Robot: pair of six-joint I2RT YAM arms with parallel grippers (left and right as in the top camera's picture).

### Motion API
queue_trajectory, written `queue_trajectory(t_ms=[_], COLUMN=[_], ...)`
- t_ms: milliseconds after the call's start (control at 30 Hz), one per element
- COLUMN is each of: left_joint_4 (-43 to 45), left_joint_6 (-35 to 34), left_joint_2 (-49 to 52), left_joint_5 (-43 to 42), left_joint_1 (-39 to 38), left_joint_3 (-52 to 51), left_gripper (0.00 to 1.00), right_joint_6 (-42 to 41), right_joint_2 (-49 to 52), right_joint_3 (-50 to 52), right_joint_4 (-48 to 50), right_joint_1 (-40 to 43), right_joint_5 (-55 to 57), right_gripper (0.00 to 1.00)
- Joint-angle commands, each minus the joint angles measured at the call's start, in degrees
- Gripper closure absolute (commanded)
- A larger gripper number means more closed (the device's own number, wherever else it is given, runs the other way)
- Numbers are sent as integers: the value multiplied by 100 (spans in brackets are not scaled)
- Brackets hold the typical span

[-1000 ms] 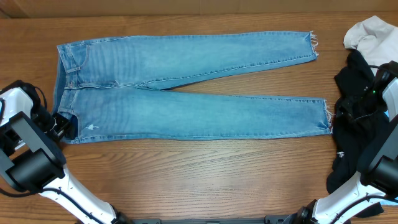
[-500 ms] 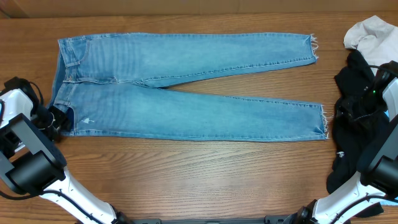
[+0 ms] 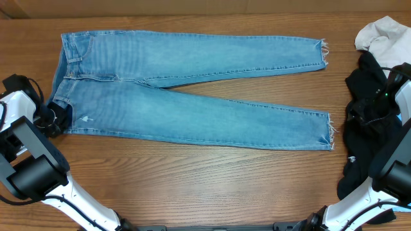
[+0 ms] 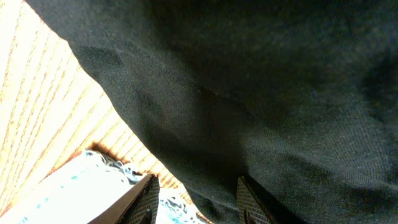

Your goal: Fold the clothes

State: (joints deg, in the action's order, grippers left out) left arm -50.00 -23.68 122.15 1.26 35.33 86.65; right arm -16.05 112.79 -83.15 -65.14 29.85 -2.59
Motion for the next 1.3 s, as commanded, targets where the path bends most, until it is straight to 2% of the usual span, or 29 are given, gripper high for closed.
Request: queue_trajectory(t_ms=[0, 33, 200, 367, 500, 700, 900, 1000, 1133, 1267], left_joint_4=[201, 190, -125, -675, -1027, -1561, -1556, -1561, -1609, -1648], left_joint_6=[-98, -96, -107, -433, -422, -396, -398, -398, -396, -396], left_joint_2=[380, 380, 358, 131, -170, -313, -313, -313, -313, -433], left_joint_5=[201, 181, 286, 387, 540, 846, 883, 931, 931, 931], left_joint_1=[22, 22, 22, 33, 33, 33, 33, 33, 33, 33], left_joint_3=[-186, -186, -184, -184, -184, -184, -184, -184, -184, -175], left_gripper=[91, 96, 96, 96, 96, 96, 96, 96, 96, 96], right_joint_6=[-24, -24, -31, -26, -4, -11, -28, -28, -28, -28], right_joint_2=[-90, -90, -90, -90, -90, -90, -90, -90, -92, -116], right_joint_3=[-155, -155, -155, -116, 229, 1279, 1799, 1821, 1812, 1593], right_joint_4=[20, 7, -317, -680, -684, 254, 968, 1108, 1298, 1298], right_joint_1=[-37, -37, -37, -81, -275, -743, -802, -802, -793, -791], right_joint_5=[-9, -11, -68, -533, -824, -824, -822, -817, -798, -769], right_gripper=[56, 56, 56, 56, 55, 53, 54, 65, 96, 96])
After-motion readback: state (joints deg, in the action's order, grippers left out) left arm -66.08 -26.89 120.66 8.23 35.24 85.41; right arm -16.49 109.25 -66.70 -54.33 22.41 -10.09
